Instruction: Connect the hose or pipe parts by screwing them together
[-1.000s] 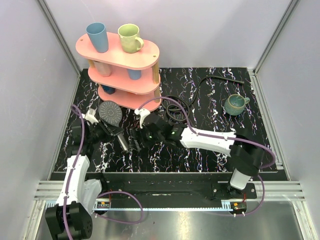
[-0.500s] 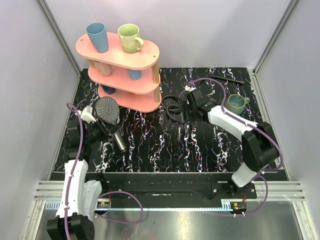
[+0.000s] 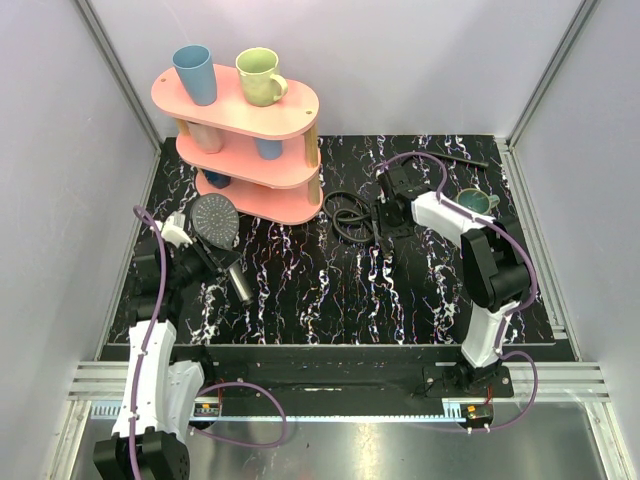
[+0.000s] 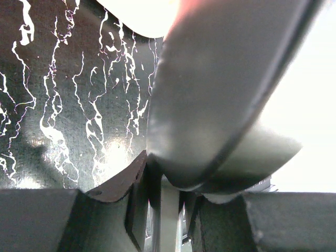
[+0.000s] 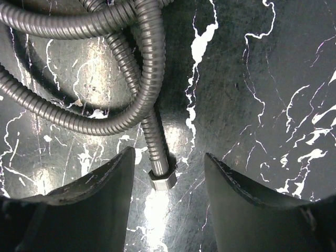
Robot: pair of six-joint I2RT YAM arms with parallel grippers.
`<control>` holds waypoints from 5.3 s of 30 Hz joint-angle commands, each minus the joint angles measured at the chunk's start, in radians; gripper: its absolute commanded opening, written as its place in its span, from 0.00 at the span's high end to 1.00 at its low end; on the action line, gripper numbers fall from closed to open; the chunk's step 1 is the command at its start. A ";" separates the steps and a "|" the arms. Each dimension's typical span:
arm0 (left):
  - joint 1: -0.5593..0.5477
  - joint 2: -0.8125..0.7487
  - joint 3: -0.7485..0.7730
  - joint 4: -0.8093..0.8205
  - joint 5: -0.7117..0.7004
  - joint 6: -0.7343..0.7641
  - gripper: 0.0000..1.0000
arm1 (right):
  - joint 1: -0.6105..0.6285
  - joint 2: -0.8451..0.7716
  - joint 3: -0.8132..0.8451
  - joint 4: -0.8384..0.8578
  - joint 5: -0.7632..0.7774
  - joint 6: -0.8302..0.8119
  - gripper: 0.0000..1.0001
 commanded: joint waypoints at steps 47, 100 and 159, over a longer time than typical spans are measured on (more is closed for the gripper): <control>0.003 -0.079 0.034 0.030 -0.067 0.007 1.00 | -0.140 0.469 0.614 -0.140 0.034 0.577 0.85; 0.002 -0.056 0.032 0.033 -0.057 -0.005 1.00 | 0.211 -0.640 -0.389 0.069 -0.220 0.164 0.86; 0.002 -0.030 0.044 0.010 -0.126 -0.005 1.00 | -0.197 0.578 1.138 -0.515 -0.144 -0.426 0.34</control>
